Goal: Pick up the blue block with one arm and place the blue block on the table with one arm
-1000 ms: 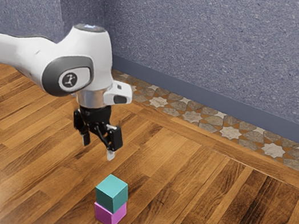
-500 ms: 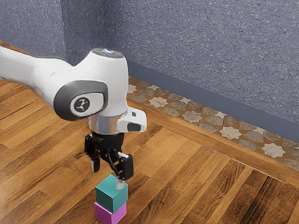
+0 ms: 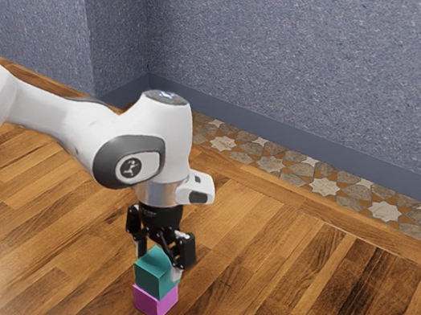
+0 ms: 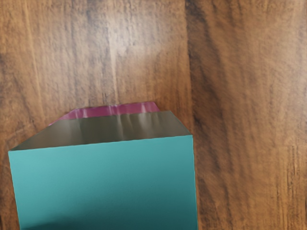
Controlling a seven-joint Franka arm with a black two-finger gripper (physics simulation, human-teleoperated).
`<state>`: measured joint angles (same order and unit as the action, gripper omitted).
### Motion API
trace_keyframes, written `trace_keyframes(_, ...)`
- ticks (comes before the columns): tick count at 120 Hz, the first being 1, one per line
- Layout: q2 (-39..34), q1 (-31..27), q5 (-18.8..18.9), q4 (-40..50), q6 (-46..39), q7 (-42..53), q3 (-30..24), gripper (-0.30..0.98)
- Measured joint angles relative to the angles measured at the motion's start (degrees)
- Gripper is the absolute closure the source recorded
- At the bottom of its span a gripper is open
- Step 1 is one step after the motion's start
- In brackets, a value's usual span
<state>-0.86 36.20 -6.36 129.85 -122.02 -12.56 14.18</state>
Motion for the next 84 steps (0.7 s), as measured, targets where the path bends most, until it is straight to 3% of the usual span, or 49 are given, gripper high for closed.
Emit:
trace_keyframes(56,4.3,-0.8,-0.2,-0.8,-0.5,-0.3,0.9,0.0)
trace_keyframes(84,4.6,-0.8,-0.4,-0.7,-1.0,-0.5,0.9,0.25)
